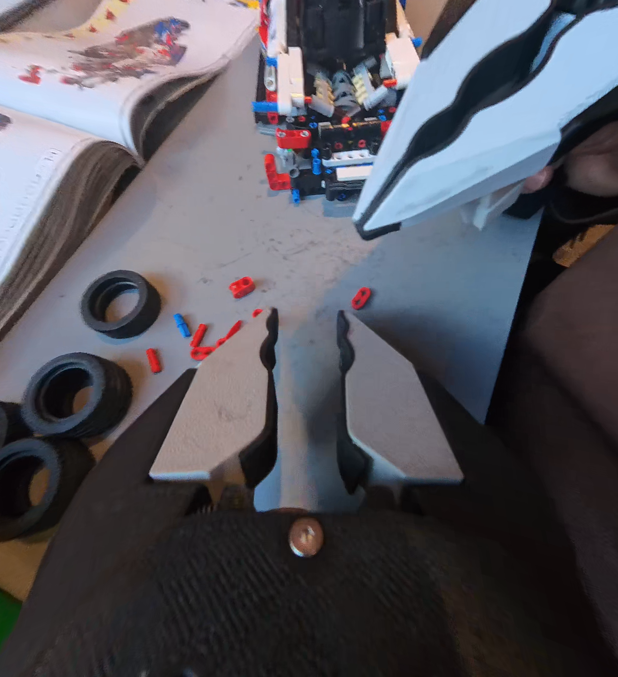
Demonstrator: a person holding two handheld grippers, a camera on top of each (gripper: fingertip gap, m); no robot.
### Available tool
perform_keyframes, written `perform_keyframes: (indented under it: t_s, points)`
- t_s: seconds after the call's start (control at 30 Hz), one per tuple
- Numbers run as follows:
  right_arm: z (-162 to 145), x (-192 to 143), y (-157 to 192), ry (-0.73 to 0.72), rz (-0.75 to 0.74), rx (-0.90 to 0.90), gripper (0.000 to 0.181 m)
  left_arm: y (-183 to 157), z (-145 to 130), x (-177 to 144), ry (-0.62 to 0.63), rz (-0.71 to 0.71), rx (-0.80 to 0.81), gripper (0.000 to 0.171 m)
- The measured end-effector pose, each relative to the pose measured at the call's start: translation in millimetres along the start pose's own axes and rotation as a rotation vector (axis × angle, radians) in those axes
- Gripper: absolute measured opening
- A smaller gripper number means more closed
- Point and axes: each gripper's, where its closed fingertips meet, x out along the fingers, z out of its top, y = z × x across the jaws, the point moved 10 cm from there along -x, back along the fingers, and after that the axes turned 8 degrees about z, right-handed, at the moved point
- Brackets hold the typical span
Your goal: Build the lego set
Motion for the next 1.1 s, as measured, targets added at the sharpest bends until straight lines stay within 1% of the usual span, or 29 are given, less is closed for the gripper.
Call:
perform_keyframes:
  t_s: [0.07,0.17,0.23,0.33,0.53,0.6,0.63,0.83,0.9,0.93,0.97,1.03,1.1]
  points:
    - [-0.5,1.5,-0.8,0.014,-0.003,0.006,0.0,5.9,-0.4,-5.3,-0.058,0.038,0.023,0.024]
    - [-0.5,1.5,-1.9,0.013,-0.01,0.015,0.0,12.8,-0.5,-6.2,-0.084,0.058,0.035,0.024]
    - [-0.5,1.1,-2.5,0.009,-0.011,0.02,0.0,17.2,0.3,-3.5,-0.079,0.063,0.026,0.023]
    - [-0.9,2.2,-3.4,0.017,0.002,0.028,0.0,23.0,1.4,3.4,-0.038,0.088,0.005,0.025]
    - [-1.3,3.1,-5.4,0.023,0.011,0.047,0.001,26.5,2.9,14.9,0.027,0.054,0.009,0.027]
    - [-1.3,3.1,-5.3,0.023,0.007,0.045,0.001,25.5,3.2,14.8,0.022,0.011,0.017,0.03]
    - [-1.4,3.3,-5.2,0.025,0.006,0.044,0.001,24.5,3.5,13.5,0.008,-0.007,0.025,0.029]
    - [-2.2,7.7,-5.1,0.062,-0.007,0.036,0.001,29.9,2.9,11.1,-0.004,0.009,-0.024,0.029]
    - [-2.2,7.8,-4.8,0.063,-0.012,0.032,0.001,33.2,0.2,6.5,-0.01,0.044,-0.025,0.028]
    - [-2.2,7.5,-4.8,0.061,-0.016,0.031,0.001,37.0,-2.2,4.3,0.004,0.091,-0.032,0.025]
    - [-2.1,7.3,-5.0,0.059,-0.018,0.032,0.001,42.0,-4.5,2.5,0.039,0.153,-0.038,0.019]
    - [-2.1,6.9,-5.2,0.056,-0.019,0.034,0.001,49.1,-2.6,-1.7,0.114,0.185,-0.036,0.021]
    - [-1.8,6.1,-5.1,0.049,-0.021,0.034,0.0,56.7,5.5,-5.4,0.166,0.239,-0.039,0.018]
